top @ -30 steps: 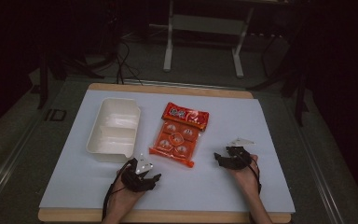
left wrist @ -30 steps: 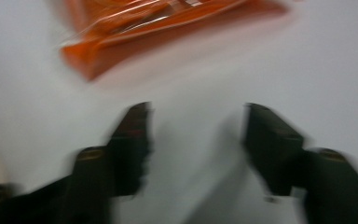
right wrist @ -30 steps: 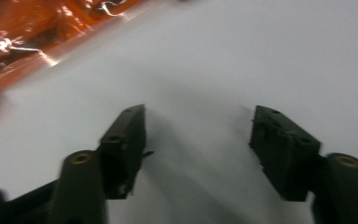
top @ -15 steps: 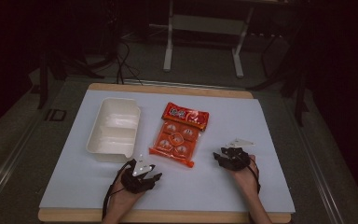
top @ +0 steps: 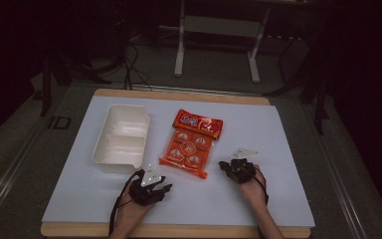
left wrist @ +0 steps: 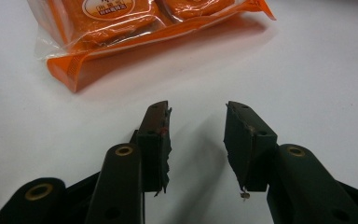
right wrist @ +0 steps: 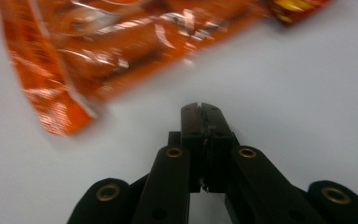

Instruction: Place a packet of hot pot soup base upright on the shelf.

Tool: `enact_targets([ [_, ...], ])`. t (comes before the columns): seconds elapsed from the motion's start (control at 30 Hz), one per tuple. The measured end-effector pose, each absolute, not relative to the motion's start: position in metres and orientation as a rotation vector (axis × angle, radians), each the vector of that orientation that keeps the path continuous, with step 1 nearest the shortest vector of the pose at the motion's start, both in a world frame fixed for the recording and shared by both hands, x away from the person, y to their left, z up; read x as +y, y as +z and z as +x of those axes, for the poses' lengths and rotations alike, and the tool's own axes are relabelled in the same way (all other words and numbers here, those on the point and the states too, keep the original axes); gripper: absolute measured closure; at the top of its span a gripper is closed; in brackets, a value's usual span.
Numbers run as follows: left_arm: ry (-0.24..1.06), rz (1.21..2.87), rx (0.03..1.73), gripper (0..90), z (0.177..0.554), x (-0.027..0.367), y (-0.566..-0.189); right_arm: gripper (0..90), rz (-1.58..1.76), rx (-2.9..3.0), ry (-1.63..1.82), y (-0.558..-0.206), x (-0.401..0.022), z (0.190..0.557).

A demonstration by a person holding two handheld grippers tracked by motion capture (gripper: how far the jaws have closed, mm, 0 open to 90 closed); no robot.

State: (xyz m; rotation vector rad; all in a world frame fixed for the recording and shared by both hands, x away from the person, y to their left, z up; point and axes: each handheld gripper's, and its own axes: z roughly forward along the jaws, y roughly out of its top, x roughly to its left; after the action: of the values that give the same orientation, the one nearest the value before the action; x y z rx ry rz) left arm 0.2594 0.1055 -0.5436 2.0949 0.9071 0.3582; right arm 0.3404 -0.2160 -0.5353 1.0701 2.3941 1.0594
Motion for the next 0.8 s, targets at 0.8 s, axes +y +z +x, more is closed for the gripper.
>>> enact_targets([
  [0.8, 0.334, 2.097, 0.907, 63.0, 0.261, 0.106, -0.544, 90.0, 0.754, 2.626, 1.098, -0.536, -0.132, 0.329],
])
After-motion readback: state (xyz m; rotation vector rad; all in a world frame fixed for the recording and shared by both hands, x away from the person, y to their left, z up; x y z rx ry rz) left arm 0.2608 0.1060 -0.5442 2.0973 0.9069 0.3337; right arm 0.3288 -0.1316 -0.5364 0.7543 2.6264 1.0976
